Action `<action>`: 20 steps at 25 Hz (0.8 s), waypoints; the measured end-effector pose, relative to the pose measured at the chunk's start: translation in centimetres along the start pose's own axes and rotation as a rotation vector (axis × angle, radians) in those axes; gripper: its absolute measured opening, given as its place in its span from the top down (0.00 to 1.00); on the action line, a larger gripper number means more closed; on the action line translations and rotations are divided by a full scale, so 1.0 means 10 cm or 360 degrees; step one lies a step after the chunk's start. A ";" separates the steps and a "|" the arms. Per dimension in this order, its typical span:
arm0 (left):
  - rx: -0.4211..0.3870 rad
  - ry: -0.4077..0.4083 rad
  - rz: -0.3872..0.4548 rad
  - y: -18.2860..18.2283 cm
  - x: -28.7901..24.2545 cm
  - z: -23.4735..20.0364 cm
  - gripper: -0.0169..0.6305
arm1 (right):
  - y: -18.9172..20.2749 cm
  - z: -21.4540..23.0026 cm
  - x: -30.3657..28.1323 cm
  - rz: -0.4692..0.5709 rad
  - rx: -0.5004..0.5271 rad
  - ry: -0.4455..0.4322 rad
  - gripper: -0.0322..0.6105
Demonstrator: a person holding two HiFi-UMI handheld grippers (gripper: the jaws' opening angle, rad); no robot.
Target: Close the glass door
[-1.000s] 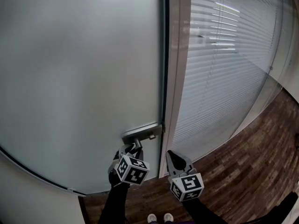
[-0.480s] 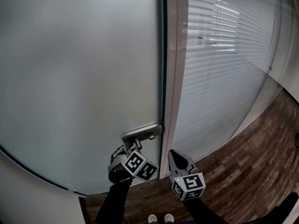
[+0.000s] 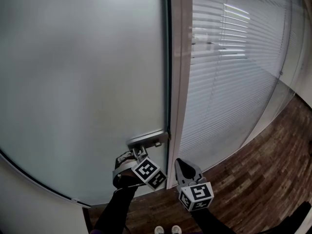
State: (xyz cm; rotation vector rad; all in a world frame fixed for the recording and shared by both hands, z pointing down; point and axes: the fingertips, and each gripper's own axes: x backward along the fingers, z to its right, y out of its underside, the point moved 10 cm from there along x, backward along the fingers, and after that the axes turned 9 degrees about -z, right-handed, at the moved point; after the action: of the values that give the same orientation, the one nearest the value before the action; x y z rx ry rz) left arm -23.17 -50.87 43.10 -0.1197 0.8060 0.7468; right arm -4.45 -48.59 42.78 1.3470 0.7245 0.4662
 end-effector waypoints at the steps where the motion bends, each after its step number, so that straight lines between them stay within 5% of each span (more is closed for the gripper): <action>1: -0.0028 -0.0029 -0.0001 0.00 -0.01 0.01 0.79 | 0.00 0.00 0.01 -0.0001 0.0000 -0.0001 0.96; 20: -0.0100 -0.0418 0.0331 0.31 0.15 0.18 0.79 | 0.00 -0.01 0.02 0.0010 0.0023 -0.0010 0.96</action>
State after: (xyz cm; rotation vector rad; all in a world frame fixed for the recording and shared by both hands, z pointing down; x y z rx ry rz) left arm -23.43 -47.07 43.90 0.0072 0.5494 0.9629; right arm -4.39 -48.42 42.71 1.3641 0.7198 0.4622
